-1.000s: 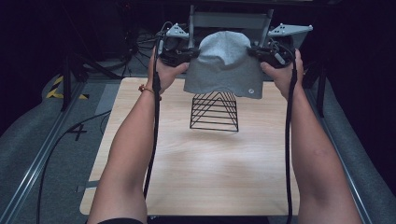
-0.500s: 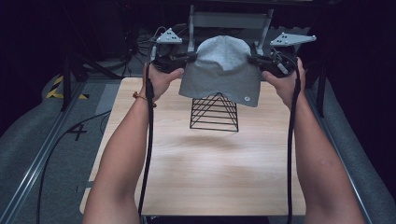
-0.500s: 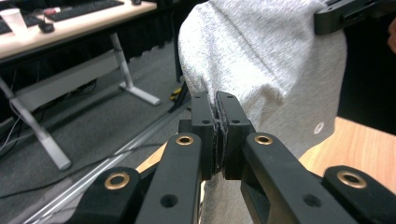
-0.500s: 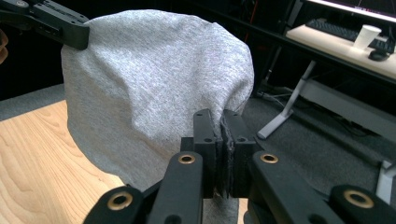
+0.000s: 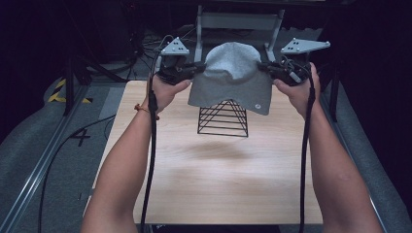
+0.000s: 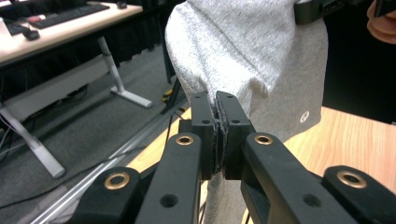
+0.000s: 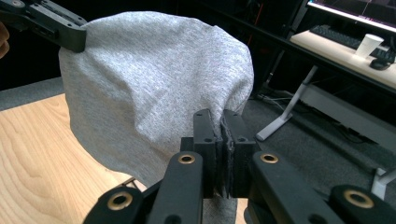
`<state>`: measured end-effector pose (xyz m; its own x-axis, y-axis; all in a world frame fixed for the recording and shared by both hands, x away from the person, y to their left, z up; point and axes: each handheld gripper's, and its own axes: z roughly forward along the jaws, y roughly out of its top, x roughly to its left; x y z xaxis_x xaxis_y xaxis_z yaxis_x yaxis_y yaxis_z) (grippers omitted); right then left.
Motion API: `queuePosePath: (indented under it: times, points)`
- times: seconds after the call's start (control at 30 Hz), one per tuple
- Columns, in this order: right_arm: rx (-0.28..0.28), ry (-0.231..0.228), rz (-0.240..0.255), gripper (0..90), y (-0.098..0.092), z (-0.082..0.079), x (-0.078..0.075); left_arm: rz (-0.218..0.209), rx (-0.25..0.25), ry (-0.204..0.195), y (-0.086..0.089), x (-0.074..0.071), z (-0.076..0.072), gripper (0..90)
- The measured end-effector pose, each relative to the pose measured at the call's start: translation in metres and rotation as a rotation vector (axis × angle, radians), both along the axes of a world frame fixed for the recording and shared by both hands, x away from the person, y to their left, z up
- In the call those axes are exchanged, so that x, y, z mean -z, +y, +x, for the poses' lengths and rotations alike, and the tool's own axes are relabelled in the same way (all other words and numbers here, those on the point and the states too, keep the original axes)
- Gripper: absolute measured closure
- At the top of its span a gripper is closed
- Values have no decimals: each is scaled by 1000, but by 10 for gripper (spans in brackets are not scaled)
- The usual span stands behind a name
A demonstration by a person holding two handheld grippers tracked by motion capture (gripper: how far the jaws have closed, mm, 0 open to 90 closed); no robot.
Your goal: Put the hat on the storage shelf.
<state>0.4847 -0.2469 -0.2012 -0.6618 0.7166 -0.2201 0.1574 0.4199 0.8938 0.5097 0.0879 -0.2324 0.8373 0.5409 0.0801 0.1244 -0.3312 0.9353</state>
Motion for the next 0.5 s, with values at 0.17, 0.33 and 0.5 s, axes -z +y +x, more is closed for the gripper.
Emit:
queuePosePath:
  times: [0.17, 0.33, 0.5]
  points:
    - [-2, 14, -14, 860, 1, 2, 11, 20, -9, 17, -1, 13, 3, 870]
    - [-9, 46, -18, 859, 1, 6, 31, 33, -11, 50, -4, 35, 7, 870]
    - [-29, 74, -29, 859, 4, 7, 52, 59, -11, 79, -7, 57, 10, 870]
